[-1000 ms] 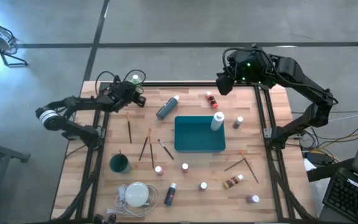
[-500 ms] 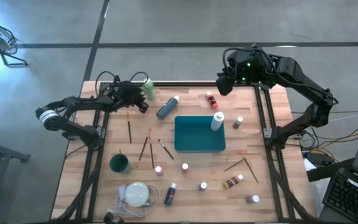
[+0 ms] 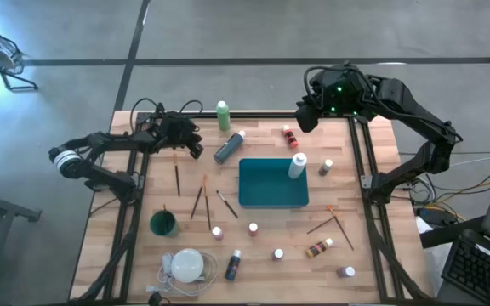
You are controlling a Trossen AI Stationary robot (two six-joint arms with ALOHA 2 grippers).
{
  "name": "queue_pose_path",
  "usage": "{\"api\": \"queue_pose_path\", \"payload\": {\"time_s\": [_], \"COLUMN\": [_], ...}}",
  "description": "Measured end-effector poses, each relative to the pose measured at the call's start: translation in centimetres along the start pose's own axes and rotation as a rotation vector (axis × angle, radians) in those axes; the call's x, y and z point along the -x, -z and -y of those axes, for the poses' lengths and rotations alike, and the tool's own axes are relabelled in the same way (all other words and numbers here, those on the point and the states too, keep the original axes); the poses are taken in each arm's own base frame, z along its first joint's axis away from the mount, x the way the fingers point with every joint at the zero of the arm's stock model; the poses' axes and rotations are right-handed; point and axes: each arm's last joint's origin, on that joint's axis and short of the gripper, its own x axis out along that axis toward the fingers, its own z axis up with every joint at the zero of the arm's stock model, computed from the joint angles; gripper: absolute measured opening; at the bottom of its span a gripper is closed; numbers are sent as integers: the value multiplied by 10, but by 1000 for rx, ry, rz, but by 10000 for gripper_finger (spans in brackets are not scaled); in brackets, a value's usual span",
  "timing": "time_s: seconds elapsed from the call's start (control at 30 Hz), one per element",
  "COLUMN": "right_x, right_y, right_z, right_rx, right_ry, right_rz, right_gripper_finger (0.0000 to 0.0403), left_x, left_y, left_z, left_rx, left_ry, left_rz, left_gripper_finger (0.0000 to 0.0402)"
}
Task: Pick & Place Paint Supplies
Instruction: Put the green paint bottle into the blue bin
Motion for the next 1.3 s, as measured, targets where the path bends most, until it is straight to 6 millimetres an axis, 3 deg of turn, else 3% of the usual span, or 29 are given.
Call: {"api": "queue_pose_path", "payload": {"time_s": [0.33,0.53,0.83,1.1,1.2,1.3], "right_x": [0,0,0,0,0,0], "right_y": [0,0,0,0,0,0], "right_z": [0,0,0,0,0,0], "right_rx": [1,3,19,23,23,23], "right_ry": [-2,-2,-1,-1,-1,0], "right_rz": [-1,-1,-1,-3,-3,-3], "right_gripper_finger": [156,170,174,153,148,147], "left_x": [2,4,4,-19,-27,-37], "left_y": [-21,-33,-57,-56,-60,-68], "left_z": [1,4,21,37,39,42], "left_rx": [-41,4,-8,33,51,58], "left_ry": [20,37,-67,-194,-291,-282], "left_rz": [214,274,338,277,275,278], "left_gripper_finger": [198,248,255,254,254,255]}}
